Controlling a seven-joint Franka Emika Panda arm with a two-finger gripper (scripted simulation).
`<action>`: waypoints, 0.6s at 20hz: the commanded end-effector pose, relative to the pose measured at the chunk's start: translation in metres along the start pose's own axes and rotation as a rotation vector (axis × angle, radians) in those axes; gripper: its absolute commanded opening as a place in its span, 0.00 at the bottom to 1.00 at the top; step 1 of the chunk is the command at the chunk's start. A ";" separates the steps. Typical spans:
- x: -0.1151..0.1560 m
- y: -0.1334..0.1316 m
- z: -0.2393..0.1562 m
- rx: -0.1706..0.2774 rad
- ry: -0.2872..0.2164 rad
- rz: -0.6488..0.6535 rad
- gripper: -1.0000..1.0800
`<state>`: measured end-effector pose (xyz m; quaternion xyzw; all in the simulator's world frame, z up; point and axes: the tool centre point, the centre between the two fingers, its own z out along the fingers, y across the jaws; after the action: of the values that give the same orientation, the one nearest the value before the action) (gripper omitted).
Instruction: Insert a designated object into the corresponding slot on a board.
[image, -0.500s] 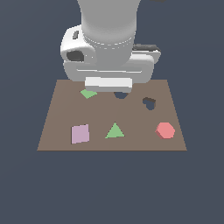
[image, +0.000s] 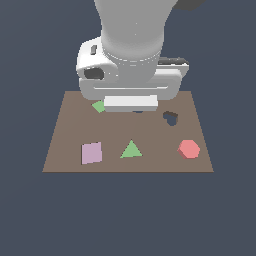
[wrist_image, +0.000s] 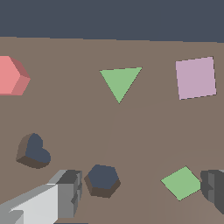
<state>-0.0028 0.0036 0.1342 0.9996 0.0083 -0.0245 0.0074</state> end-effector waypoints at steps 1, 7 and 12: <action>0.007 -0.009 0.005 0.001 0.002 -0.029 0.96; 0.033 -0.040 0.022 0.002 0.013 -0.136 0.96; 0.059 -0.081 0.040 0.003 0.026 -0.260 0.96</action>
<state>0.0458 0.0708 0.0967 0.9929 0.1180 -0.0143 0.0034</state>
